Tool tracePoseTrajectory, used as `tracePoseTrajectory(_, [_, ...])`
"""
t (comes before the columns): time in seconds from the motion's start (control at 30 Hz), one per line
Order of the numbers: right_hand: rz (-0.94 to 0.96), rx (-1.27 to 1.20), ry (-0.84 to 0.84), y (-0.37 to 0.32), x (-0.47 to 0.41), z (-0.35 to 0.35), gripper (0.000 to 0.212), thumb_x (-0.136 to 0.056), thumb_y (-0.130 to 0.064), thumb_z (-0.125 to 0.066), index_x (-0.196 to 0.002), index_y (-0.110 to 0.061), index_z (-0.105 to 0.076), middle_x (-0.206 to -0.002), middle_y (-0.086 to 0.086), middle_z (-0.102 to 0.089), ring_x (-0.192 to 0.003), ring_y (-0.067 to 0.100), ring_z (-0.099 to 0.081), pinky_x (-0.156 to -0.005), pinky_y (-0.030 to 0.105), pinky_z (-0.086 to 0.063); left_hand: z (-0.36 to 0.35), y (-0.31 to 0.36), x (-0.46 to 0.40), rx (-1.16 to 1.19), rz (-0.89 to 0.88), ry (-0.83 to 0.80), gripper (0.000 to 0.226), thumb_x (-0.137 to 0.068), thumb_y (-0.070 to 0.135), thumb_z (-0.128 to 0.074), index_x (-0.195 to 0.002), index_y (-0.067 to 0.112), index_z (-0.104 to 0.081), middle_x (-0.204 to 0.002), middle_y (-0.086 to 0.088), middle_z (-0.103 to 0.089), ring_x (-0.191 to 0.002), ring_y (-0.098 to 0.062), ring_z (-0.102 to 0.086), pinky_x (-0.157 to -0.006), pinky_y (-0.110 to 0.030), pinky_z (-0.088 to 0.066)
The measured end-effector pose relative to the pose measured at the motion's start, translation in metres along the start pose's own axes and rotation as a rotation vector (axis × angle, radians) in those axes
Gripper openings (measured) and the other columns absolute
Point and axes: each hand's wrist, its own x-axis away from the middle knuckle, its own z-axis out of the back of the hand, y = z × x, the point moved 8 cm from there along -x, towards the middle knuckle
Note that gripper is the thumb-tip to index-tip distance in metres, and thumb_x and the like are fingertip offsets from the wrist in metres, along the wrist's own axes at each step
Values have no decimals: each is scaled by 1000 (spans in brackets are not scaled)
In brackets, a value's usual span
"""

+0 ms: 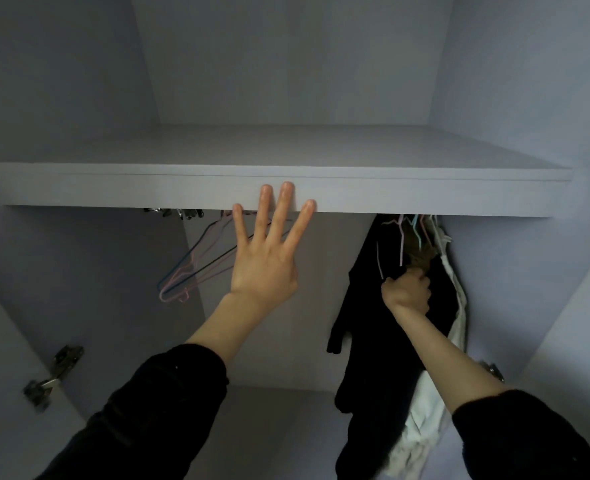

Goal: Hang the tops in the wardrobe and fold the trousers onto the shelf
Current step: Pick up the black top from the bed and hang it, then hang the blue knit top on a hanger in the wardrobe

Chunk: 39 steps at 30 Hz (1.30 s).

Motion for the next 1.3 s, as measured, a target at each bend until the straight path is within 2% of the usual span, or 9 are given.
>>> tracePoseTrajectory(0.13, [443, 375, 77, -23, 45, -4, 50, -94, -28, -49, -139, -9, -35, -143, 14, -35, -130, 33, -34, -102, 47, -32, -3, -3, 29, 136, 48, 2, 83, -81, 9, -55, -150, 13, -10, -158, -13, -2, -145, -31, 2, -116, -54, -8])
tracePoseTrajectory(0.23, [623, 447, 32, -41, 81, -24, 45, -95, -28, -46, -136, -10, -39, -139, 11, -42, -127, 30, -39, -99, 45, -35, -23, -13, 83, 237, 176, -107, 71, -85, 11, -54, -148, 10, -20, -156, -17, -14, -144, -33, -9, -115, -51, -13])
tracePoseTrajectory(0.37, [813, 470, -214, -59, 161, -77, 37, -97, -27, -43, -130, -12, -45, -127, 12, -54, -117, 30, -51, -91, 39, -42, -31, -38, 188, 347, 440, -344, 59, -84, 24, -37, -141, 8, -37, -142, -17, -41, -130, -36, -41, -104, -46, -35])
tracePoseTrajectory(0.43, [904, 479, -347, -58, 215, -106, 32, -97, -26, -42, -127, -15, -49, -123, 10, -57, -114, 29, -55, -88, 36, -44, -21, -54, 244, 342, 573, -421, 60, -83, 30, -26, -138, 10, -41, -135, -13, -49, -120, -35, -48, -96, -40, -40])
tracePoseTrajectory(0.53, [1055, 521, -561, -46, 312, -153, 28, -97, -29, -43, -120, -19, -55, -120, 8, -62, -112, 28, -58, -86, 34, -45, 8, -81, 336, 299, 763, -493, 62, -83, 34, -20, -141, 18, -38, -138, -4, -47, -123, -28, -47, -95, -34, -39])
tracePoseTrajectory(0.7, [1308, 625, -951, -17, 506, -207, 27, -96, -34, -45, -114, -19, -58, -120, 9, -63, -112, 31, -58, -89, 35, -46, 109, -124, 509, 131, 1086, -478, 42, -97, 25, -37, -139, 22, -40, -137, -2, -48, -123, -24, -47, -97, -32, -40])
tracePoseTrajectory(0.8, [1485, 665, -1091, 7, 624, -208, 28, -96, -35, -45, -113, -19, -60, -119, 10, -63, -111, 32, -57, -89, 35, -45, 178, -122, 607, 53, 1272, -451, 45, -96, 29, -26, -136, 19, -43, -129, -5, -52, -118, -27, -50, -91, -35, -43])
tracePoseTrajectory(1.03, [1816, 658, -1383, 112, 887, -158, 29, -96, -34, -40, -113, -20, -59, -113, 4, -65, -106, 27, -58, -84, 33, -46, 348, -44, 827, -16, 1756, -280, 40, -98, 22, -36, -138, 22, -42, -135, 3, -50, -123, -18, -48, -99, -33, -40])
tracePoseTrajectory(1.3, [2355, 582, -1718, 272, 1137, -31, 33, -97, -36, -42, -121, -19, -56, -118, 3, -65, -106, 23, -60, -84, 30, -48, 530, 133, 1018, -247, 2309, -52, 39, -99, 21, -35, -138, 19, -43, -139, -1, -48, -123, -20, -48, -96, -31, -41])
